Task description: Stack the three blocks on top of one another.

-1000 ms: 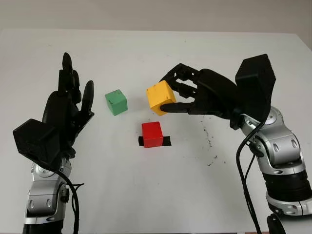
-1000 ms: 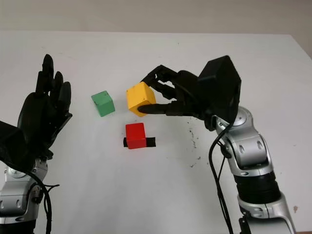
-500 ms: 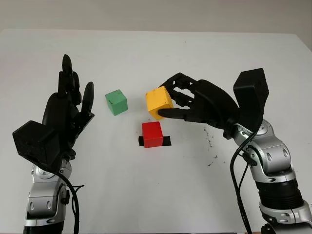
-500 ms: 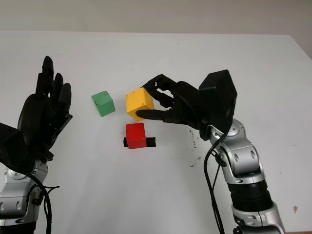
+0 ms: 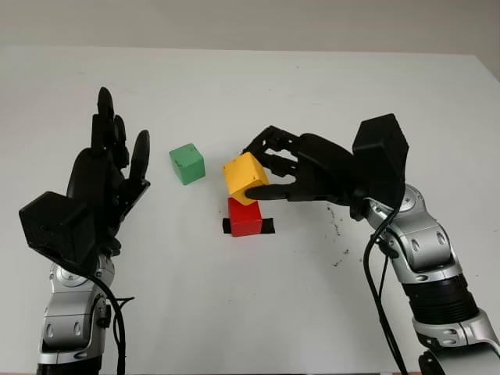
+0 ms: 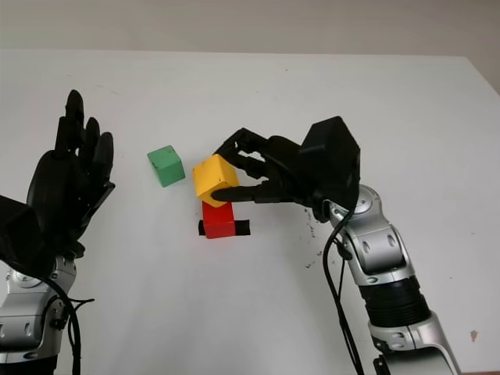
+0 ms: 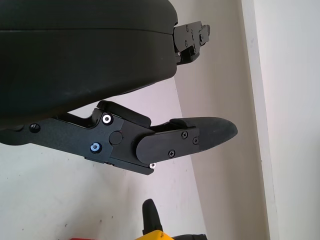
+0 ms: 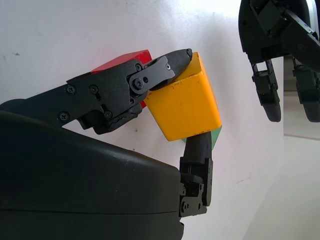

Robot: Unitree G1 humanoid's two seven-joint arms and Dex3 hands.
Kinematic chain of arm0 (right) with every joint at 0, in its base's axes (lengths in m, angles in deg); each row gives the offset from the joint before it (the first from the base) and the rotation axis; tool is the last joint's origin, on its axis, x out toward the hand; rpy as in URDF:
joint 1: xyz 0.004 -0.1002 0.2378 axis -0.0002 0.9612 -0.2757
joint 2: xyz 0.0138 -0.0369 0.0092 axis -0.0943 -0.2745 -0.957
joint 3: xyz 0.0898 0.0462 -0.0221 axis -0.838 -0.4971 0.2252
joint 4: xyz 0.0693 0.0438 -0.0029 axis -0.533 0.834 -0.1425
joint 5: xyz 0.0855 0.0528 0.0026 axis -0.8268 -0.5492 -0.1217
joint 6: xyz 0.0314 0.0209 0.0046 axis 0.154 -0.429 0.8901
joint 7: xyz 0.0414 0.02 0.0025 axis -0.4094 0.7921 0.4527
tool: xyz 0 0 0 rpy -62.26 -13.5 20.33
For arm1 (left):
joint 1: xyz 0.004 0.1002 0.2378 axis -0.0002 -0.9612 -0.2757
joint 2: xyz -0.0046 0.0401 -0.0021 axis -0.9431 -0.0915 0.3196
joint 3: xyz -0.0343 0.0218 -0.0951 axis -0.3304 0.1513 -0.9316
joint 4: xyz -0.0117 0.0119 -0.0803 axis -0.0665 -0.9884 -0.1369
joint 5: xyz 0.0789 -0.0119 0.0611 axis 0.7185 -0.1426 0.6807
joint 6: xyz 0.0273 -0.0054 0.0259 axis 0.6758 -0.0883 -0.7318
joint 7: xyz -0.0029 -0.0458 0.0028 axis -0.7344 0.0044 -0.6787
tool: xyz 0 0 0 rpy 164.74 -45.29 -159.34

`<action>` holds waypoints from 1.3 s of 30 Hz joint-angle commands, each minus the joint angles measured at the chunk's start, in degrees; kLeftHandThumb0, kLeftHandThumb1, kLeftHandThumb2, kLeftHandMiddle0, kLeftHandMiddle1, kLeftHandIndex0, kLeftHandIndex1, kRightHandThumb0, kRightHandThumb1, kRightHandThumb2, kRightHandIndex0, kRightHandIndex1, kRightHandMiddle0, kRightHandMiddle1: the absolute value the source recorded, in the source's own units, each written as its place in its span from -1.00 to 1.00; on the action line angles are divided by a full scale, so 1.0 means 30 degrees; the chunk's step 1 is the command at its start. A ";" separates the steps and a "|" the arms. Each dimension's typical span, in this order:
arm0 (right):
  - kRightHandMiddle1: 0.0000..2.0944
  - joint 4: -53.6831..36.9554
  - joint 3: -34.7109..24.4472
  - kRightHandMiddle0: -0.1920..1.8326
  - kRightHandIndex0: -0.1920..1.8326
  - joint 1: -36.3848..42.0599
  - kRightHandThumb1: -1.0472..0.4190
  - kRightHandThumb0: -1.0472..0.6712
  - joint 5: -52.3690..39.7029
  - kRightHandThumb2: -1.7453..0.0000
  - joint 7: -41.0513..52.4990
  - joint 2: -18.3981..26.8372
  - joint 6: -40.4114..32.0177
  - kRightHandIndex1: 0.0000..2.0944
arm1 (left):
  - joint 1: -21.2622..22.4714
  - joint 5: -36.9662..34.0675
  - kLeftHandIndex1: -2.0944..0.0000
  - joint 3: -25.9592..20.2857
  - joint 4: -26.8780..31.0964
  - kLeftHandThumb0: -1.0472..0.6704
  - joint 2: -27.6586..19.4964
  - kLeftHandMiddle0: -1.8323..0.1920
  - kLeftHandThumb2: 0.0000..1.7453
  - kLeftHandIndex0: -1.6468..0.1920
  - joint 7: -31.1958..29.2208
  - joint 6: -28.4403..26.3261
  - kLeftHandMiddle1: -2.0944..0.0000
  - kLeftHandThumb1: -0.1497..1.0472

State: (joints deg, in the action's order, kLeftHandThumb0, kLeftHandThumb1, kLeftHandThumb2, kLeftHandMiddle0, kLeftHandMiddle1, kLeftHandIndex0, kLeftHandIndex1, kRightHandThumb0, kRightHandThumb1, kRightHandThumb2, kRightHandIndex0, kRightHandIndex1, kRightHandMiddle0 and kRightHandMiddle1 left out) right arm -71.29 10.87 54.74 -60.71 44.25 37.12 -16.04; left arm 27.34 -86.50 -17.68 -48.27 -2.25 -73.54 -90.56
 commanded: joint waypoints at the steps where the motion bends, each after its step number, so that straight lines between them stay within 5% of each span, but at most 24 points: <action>1: 0.65 0.0068 0.0074 -0.61 -0.61 -0.0232 -0.91 -0.29 0.0054 0.94 0.0059 -0.0146 0.0560 -0.93 | -0.0144 -0.0111 0.96 -0.0037 0.0388 -0.49 0.0054 0.97 -0.37 1.00 -0.0043 0.0128 0.95 1.00; 21: 0.65 0.0101 0.0300 -0.58 -0.60 0.0508 -0.89 -0.27 -0.0006 0.94 -0.0475 -0.1557 0.1091 -0.93 | -0.0436 0.0020 1.00 0.0062 0.0260 -0.48 0.0022 1.00 -0.34 1.00 -0.0211 0.0628 0.97 1.00; 39: 0.62 0.0388 0.0534 -0.61 -0.61 0.1150 -0.90 -0.28 0.1170 0.94 -0.0261 -0.0901 0.3368 -0.94 | -0.0670 0.0015 1.00 -0.0050 0.0407 -0.48 -0.0048 1.00 -0.34 1.00 -0.0337 0.0787 0.98 1.00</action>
State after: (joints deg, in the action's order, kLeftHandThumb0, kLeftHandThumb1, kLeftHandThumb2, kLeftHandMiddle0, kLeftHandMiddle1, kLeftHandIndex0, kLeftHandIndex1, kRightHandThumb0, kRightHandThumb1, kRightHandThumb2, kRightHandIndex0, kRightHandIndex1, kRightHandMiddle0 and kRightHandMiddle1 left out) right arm -70.08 12.88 57.58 -57.31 43.25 33.80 -7.08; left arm 25.95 -86.45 -17.69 -48.27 -2.23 -74.47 -88.66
